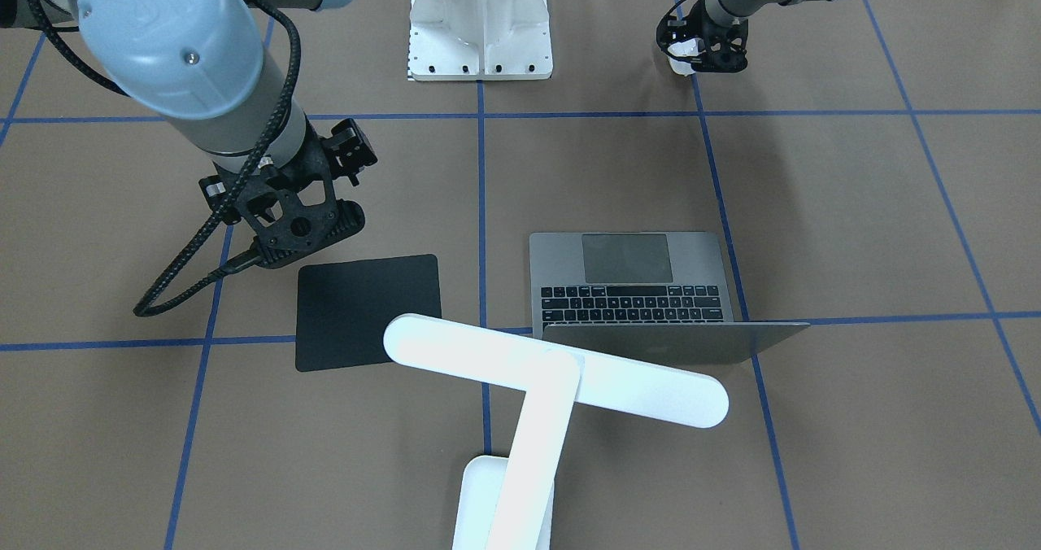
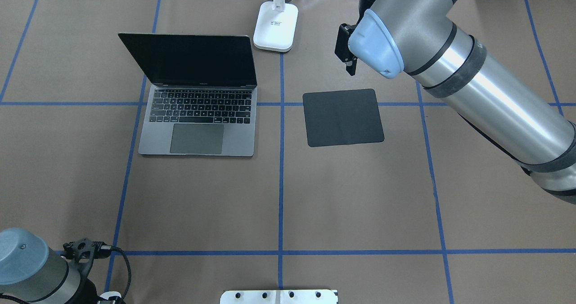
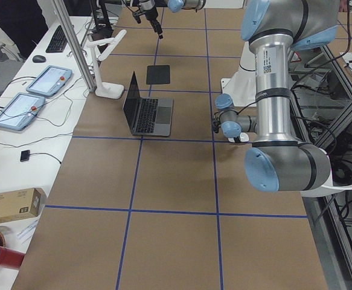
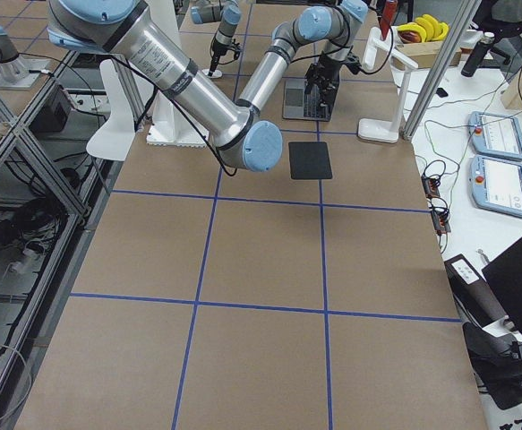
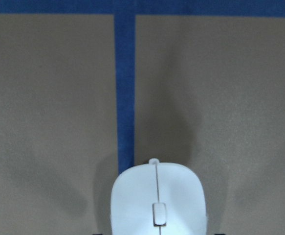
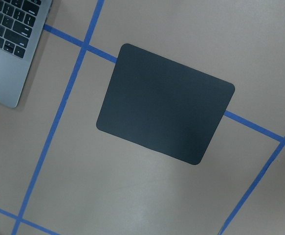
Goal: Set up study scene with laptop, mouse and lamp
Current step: 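Close the left gripper on the white mouse, then carry the white mouse toward the black mousepad with the left gripper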
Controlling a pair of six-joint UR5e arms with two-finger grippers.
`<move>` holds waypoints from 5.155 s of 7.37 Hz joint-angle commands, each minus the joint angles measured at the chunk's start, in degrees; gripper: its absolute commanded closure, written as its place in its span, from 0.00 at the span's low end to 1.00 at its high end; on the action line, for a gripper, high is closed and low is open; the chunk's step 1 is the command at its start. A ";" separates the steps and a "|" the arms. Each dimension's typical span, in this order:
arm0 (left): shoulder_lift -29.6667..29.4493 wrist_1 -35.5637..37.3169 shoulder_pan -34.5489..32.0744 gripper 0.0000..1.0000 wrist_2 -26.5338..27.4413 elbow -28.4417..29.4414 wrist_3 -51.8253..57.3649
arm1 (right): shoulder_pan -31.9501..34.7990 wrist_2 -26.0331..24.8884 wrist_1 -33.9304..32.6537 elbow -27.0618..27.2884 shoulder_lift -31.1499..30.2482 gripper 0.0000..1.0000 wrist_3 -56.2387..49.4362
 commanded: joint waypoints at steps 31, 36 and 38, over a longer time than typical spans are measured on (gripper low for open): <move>-69.60 10.74 -25.40 0.39 -3.96 43.80 -1.06 | 8.52 0.20 0.70 3.63 -9.94 0.00 -3.96; -76.84 9.42 -22.42 0.39 6.04 54.73 4.03 | 10.19 0.46 0.70 3.80 -11.52 0.00 -3.96; -77.98 7.92 -22.15 0.39 7.82 56.94 4.57 | 10.28 0.37 0.79 4.06 -11.43 0.00 -3.87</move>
